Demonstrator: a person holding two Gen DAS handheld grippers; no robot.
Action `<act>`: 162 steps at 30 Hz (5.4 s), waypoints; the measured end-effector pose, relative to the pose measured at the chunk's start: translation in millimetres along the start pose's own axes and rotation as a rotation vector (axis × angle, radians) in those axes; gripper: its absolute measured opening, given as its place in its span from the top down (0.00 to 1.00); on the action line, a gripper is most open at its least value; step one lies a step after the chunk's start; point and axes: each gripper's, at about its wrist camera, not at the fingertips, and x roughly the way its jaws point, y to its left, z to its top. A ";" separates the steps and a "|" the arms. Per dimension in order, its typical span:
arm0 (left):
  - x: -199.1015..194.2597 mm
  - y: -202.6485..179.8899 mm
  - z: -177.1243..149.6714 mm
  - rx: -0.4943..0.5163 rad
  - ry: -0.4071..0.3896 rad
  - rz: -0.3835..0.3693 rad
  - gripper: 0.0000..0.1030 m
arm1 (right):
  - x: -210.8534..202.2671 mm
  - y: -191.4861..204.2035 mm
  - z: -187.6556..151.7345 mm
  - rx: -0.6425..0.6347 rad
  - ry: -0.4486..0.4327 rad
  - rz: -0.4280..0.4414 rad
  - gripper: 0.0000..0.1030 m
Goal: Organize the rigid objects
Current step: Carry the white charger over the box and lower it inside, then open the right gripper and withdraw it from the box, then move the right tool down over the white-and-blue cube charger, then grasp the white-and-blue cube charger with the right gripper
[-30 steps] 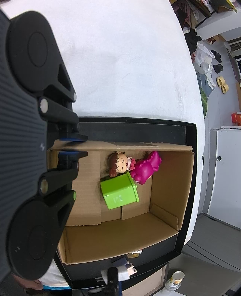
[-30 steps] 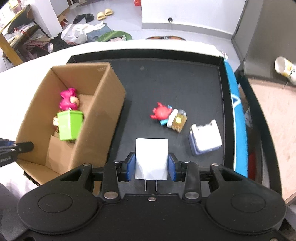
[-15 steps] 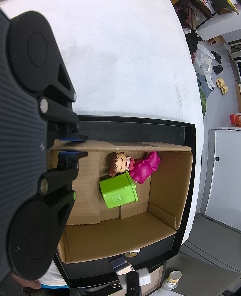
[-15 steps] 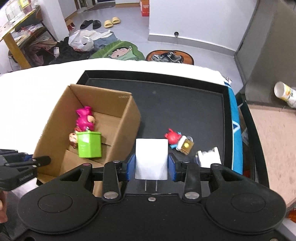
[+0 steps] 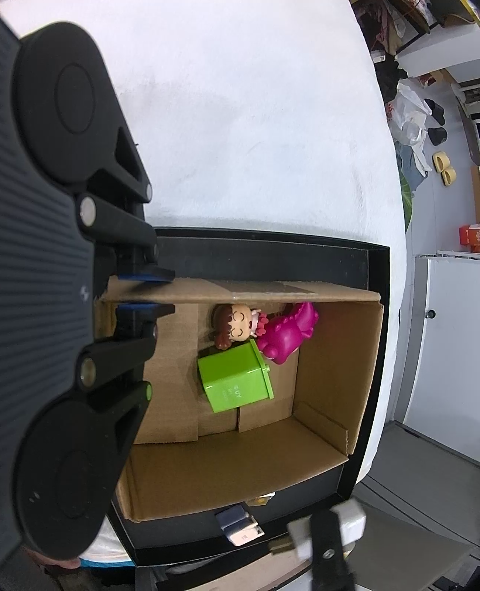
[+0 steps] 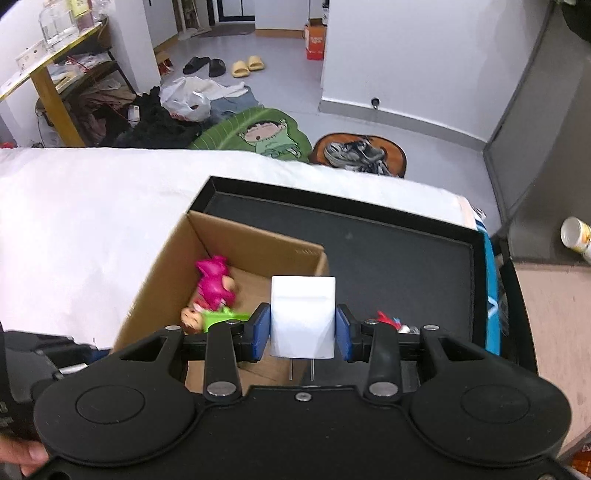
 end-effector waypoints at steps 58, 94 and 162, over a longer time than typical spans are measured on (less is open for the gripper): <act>3.8 -0.7 3.5 -0.019 0.030 0.003 0.90 | 95.1 40.6 -8.7 -0.193 0.027 -0.097 0.64; 5.1 -3.3 3.1 -0.018 0.034 0.024 0.90 | -1.0 -29.9 -37.0 -0.091 -0.052 -0.115 0.58; 15.0 -7.6 1.6 0.015 0.055 0.044 0.90 | 77.2 -138.6 -83.9 0.108 0.124 -0.098 0.56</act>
